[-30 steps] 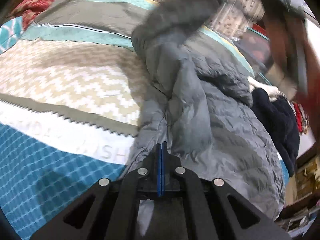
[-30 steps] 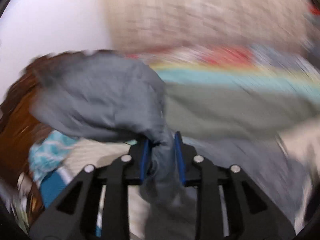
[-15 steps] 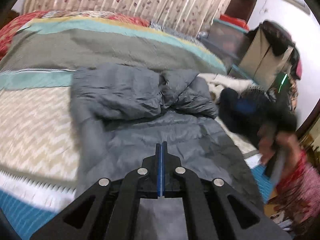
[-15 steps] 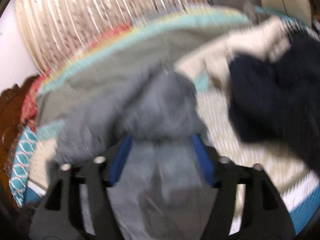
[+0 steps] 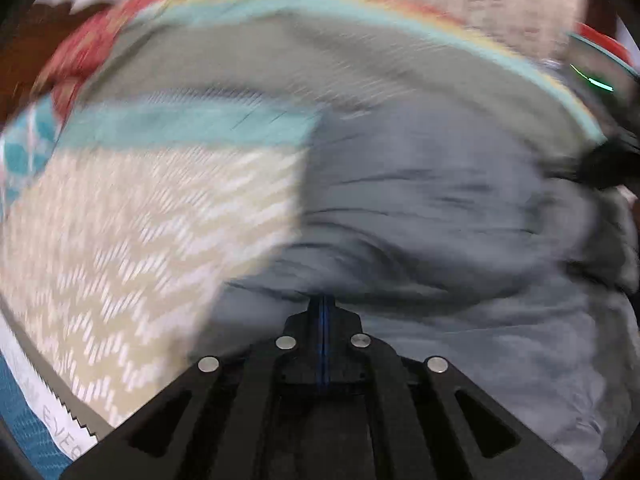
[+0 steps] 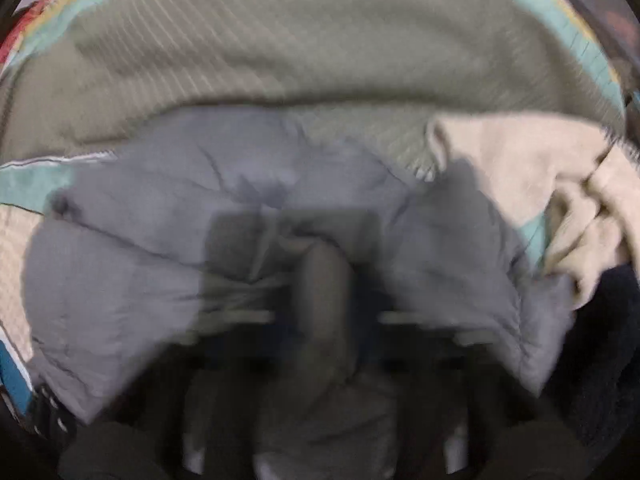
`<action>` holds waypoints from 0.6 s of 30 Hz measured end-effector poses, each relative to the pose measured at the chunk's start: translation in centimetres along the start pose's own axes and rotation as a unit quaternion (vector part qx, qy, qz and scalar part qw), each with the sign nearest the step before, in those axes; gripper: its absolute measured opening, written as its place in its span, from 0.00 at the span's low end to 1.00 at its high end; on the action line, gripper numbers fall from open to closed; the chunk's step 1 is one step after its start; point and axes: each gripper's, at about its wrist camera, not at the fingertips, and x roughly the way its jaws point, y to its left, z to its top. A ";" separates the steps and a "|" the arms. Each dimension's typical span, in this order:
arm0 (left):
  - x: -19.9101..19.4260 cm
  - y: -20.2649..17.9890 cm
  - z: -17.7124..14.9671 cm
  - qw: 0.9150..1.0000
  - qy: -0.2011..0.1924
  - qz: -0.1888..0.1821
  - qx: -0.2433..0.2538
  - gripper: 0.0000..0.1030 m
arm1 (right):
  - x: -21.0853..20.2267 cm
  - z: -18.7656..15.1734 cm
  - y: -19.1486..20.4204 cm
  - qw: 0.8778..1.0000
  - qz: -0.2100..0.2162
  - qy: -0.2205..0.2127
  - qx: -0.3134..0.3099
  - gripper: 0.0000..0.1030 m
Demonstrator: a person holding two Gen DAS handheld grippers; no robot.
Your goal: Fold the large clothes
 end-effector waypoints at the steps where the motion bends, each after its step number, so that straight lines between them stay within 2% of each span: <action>1: 0.2 1.2 -0.1 1.000 0.007 -0.018 -0.015 0.23 | -1.8 0.0 -0.3 0.998 0.038 -0.041 0.014 0.05; 2: 0.2 1.7 0.0 0.999 0.006 -0.025 -0.021 0.23 | -6.0 -0.4 -1.0 0.986 0.110 -0.126 0.026 0.04; 3: -0.4 1.7 0.1 0.999 0.002 -0.025 -0.022 0.23 | -8.8 -1.0 -1.6 0.971 0.157 -0.177 0.028 0.04; 4: -1.2 1.7 0.0 0.999 -0.004 -0.031 -0.022 0.23 | -11.8 -2.2 -2.7 0.950 0.212 -0.226 0.030 0.05; 5: -2.4 1.8 -0.2 0.998 -0.010 -0.052 -0.028 0.23 | -13.7 -3.6 -3.9 0.936 0.244 -0.253 0.036 0.05; 6: -3.3 2.1 -0.6 0.997 -0.015 -0.071 -0.034 0.23 | -15.1 -5.3 -5.3 0.927 0.256 -0.270 0.045 0.05; 7: -4.7 2.4 -0.9 0.994 -0.020 -0.097 -0.045 0.23 | -15.5 -6.5 -6.3 0.924 0.257 -0.278 0.050 0.09; 8: -6.1 2.8 -1.5 0.991 -0.026 -0.122 -0.055 0.23 | -15.9 -8.9 -8.1 0.926 0.240 -0.284 0.062 0.14; 9: -7.6 3.3 -1.9 0.987 -0.030 -0.147 -0.064 0.23 | -15.6 -11.1 -9.7 0.934 0.207 -0.282 0.075 0.41; 10: -8.9 3.7 -2.1 0.982 -0.033 -0.170 -0.070 0.23 | -15.2 -12.9 -10.9 0.940 0.176 -0.279 0.085 0.79; 11: -9.7 3.7 -1.9 0.980 -0.036 -0.183 -0.072 0.23 | -14.6 -15.3 -12.6 0.947 0.126 -0.278 0.100 0.90; 12: -10.8 3.9 -1.3 0.977 -0.043 -0.193 -0.074 0.23 | -14.0 -17.4 -14.3 0.952 0.083 -0.273 0.112 0.94; 14: -12.5 4.1 1.1 0.979 -0.067 -0.179 -0.070 0.23 | -13.0 -20.1 -17.1 0.956 0.043 -0.248 0.151 0.94; 16: -11.8 3.7 4.5 0.984 -0.076 -0.151 -0.057 0.24 | -13.3 -21.0 -18.6 0.949 0.048 -0.247 0.191 0.94; 17: -10.7 2.9 6.6 0.987 -0.070 -0.136 -0.042 0.25 | -13.4 -21.0 -19.1 0.948 0.052 -0.250 0.191 0.94; 18: -9.3 2.4 8.2 0.988 -0.059 -0.137 -0.029 0.31 | -13.8 -20.4 -18.7 0.950 0.053 -0.253 0.177 0.94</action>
